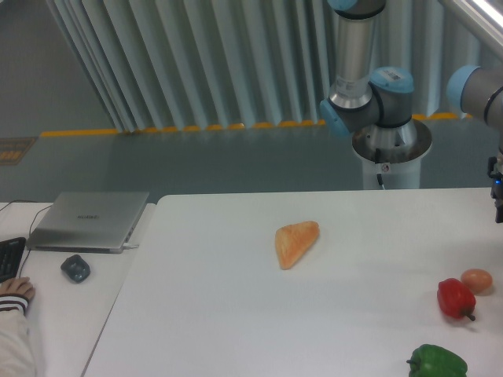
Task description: Place the yellow pepper on the table
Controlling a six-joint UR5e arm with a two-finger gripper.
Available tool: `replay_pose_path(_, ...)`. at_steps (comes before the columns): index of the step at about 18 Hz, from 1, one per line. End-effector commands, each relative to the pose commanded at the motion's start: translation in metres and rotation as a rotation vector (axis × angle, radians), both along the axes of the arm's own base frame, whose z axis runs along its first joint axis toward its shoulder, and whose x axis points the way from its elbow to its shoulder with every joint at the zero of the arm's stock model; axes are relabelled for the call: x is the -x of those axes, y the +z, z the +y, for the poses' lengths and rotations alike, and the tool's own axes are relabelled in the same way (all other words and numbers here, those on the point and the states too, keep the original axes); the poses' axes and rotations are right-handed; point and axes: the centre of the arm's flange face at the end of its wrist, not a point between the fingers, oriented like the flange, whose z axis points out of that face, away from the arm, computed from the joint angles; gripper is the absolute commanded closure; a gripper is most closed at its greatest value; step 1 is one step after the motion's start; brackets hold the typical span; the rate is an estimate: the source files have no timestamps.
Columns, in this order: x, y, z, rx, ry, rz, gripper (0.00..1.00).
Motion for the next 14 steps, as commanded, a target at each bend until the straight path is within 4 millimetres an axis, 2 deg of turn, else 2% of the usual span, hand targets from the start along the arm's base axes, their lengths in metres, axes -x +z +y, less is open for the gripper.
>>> replay_pose_path(1, 0.005, 0.009, 0.000, 0.002, -0.008, 0.023, 0.00)
replay_pose_path(2, 0.009, 0.007, -0.005, -0.002, 0.004, 0.024, 0.00)
replay_pose_path(3, 0.020, 0.016, -0.011, -0.004, 0.016, 0.044, 0.00)
replay_pose_path(4, 0.027, 0.024, -0.011, -0.007, 0.017, 0.063, 0.00)
replay_pose_path(6, 0.039, 0.027, -0.010, -0.012, 0.008, 0.075, 0.00)
replay_pose_path(14, 0.094, 0.018, 0.016, -0.028, -0.032, 0.115, 0.00)
